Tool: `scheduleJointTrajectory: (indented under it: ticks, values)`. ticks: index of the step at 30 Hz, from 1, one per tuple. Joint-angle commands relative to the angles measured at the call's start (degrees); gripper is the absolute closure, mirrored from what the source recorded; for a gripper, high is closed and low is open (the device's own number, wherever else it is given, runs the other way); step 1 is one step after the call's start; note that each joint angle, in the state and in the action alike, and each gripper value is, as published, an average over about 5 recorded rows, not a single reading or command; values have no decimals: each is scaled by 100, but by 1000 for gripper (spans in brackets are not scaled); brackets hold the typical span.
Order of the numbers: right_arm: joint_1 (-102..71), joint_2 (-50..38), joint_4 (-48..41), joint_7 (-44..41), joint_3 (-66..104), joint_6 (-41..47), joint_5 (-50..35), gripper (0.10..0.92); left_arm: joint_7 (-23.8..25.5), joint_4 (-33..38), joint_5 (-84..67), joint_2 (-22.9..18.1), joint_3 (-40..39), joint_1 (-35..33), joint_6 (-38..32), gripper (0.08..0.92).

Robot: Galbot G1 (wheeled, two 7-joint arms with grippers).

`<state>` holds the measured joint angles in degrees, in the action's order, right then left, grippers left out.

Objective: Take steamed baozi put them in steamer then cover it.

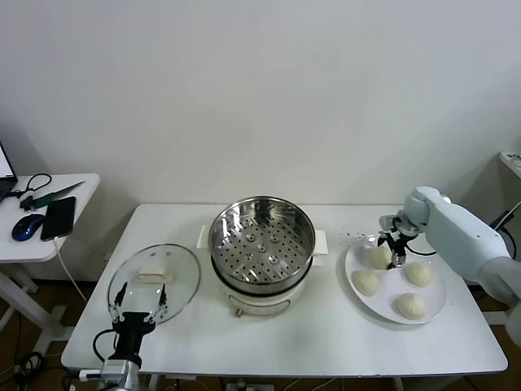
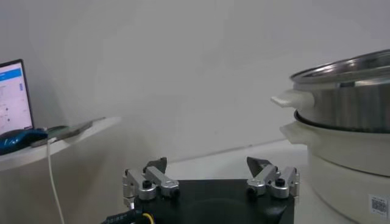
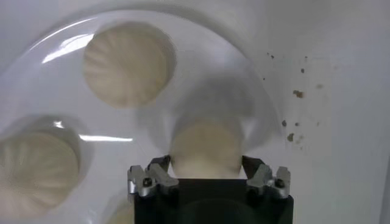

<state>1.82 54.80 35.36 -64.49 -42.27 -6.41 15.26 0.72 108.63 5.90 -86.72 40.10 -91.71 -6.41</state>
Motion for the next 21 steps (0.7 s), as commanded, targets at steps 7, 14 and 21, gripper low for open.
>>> scheduleJointTrajectory:
  ticks: [7, 14, 21]
  values:
    - [172, -119, 220, -16, -83, -106, -139, 332, 1, 13, -2, 6, 4, -31, -12, 177]
    - [1646, -494, 1275, -228, -1488, -608, -852, 330, 1, 51, -36, 16, 17, -58, -13, 177]
    - [3486, -262, 2076, -414, -2837, -1349, -1407, 329, 10, 62, -26, 7, -7, -102, -14, 177]
